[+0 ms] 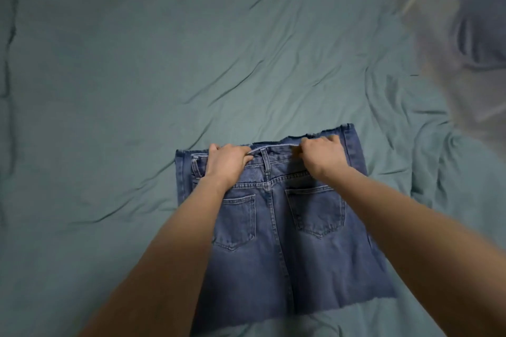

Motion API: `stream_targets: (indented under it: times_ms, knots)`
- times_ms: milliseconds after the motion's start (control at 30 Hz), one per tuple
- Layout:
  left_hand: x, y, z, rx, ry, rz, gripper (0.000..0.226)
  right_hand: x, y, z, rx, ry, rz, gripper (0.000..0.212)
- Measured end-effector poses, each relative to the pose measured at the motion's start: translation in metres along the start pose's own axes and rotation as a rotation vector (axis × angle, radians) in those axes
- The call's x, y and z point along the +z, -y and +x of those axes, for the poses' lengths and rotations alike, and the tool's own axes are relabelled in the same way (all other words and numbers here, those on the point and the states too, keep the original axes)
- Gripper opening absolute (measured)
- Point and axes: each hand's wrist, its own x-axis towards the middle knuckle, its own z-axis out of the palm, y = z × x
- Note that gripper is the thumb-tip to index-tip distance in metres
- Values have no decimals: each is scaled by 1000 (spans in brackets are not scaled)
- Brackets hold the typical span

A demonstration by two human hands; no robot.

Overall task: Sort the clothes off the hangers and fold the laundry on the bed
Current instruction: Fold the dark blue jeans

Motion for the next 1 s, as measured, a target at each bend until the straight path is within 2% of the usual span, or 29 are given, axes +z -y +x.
stream_targets:
  times_ms: [67,167,300,400,433,500,567,600,667,767,900,1000]
  knots:
    - [23,8,27,-5,18,-7,28,16,1,30,-12,25,-4,24]
    - [59,17,54,-34,-46,-37,26,41,6,65,-11,23,-29,28]
    - [90,21,73,-46,-167,-90,27,71,9,86,8,-74,-76,32]
    - [106,22,82,-83,-173,-99,28,96,10,99,28,-212,10,39]
    - [113,20,82,-115,-209,-109,27,104,12,100,47,-269,49,43]
    - [121,7,73,-193,-369,-195,23,117,24,91,49,-413,190,37]
    - [128,-13,52,-207,-499,-251,30,135,36,68,-85,-417,283,43]
    - [132,-21,41,-162,-491,-238,35,142,39,56,-162,-383,257,49]
    - [144,-28,26,-72,-339,-159,48,158,34,50,-212,-288,179,58]
    - [170,-5,41,-75,-137,-95,65,176,18,79,-109,-214,136,64]
    - [188,23,76,-110,-134,-37,74,195,9,115,-67,-178,166,70]
    - [188,29,70,-174,-162,-34,79,198,3,123,-77,-166,163,72]
